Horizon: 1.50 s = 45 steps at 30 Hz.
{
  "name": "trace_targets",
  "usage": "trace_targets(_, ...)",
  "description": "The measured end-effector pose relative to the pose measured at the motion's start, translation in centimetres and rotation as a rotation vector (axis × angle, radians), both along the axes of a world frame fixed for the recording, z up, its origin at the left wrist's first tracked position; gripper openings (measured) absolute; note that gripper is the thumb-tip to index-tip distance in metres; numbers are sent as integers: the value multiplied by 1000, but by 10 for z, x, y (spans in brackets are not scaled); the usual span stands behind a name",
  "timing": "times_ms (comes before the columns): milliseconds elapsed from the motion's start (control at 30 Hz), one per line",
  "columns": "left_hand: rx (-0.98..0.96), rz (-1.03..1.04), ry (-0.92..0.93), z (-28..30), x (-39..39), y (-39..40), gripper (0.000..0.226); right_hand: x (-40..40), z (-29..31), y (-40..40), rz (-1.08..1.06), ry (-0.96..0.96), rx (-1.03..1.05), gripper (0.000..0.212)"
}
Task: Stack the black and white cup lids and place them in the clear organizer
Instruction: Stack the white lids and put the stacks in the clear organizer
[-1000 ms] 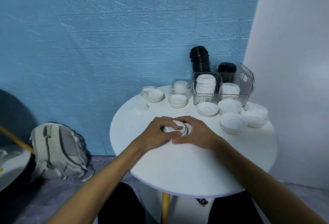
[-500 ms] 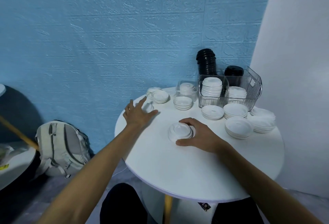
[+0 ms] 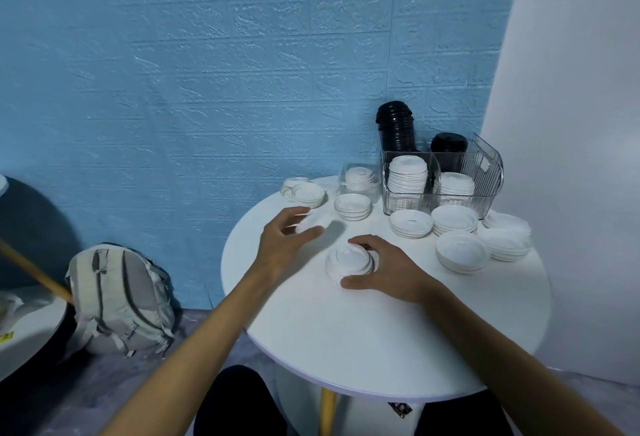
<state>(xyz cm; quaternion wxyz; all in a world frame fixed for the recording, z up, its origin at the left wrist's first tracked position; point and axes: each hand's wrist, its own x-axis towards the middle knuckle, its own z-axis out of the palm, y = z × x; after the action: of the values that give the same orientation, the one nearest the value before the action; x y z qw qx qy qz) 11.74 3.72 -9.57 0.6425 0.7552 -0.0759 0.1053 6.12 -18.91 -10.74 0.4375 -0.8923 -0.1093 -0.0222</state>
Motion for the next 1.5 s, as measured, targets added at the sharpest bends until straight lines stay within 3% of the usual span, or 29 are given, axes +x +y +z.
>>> trace_targets(133, 193, -284, -81, -8, -24, -17, 43, 1, 1, -1, -7, 35, 24, 99)
trace_targets(300, 287, -361, -81, -9, -23, -17, 42, 1, 2, -1, -17, 60, 13, 113)
trace_targets(400, 309, -371, -91, -10, -24, -19, 41, -1, 3, -1, -9, 55, 2, 107)
trace_targets(567, 316, -381, -125, -9, -25, -19, 38, -7, 5, 2, 31, 4, -31, 65)
trace_targets(800, 406, -400, -190, -8, -23, -24, 33, -9, 5, 6, 46, -78, -55, 72)
trace_targets(1000, 680, -354, -214, -4, -21, -22, 44, -10, 7, 9, 51, -142, -135, 73)
trace_targets(1067, 624, -367, -157, -6, -20, -20, 39, -9, 5, 9, 34, -150, -154, 68)
trace_targets(1167, 212, -472, 16, 0, -21, -18, 12, -7, 1, 9, 16, -128, -173, 72)
trace_targets(1233, 72, -404, 51, 2, -12, -20, 7, -3, -2, 8, 14, -122, -217, 81)
trace_targets(1300, 95, -166, 6, 1, 7, -20, 3, -1, -3, 9, 4, -112, -237, 89)
trace_targets(1400, 233, 181, -9, -5, 47, -20, 41, 2, -7, 10, -1, -102, -247, 99)
trace_targets(1500, 360, 319, 43, -4, 81, -20, 72, 5, -11, 9, -8, -110, -245, 100)
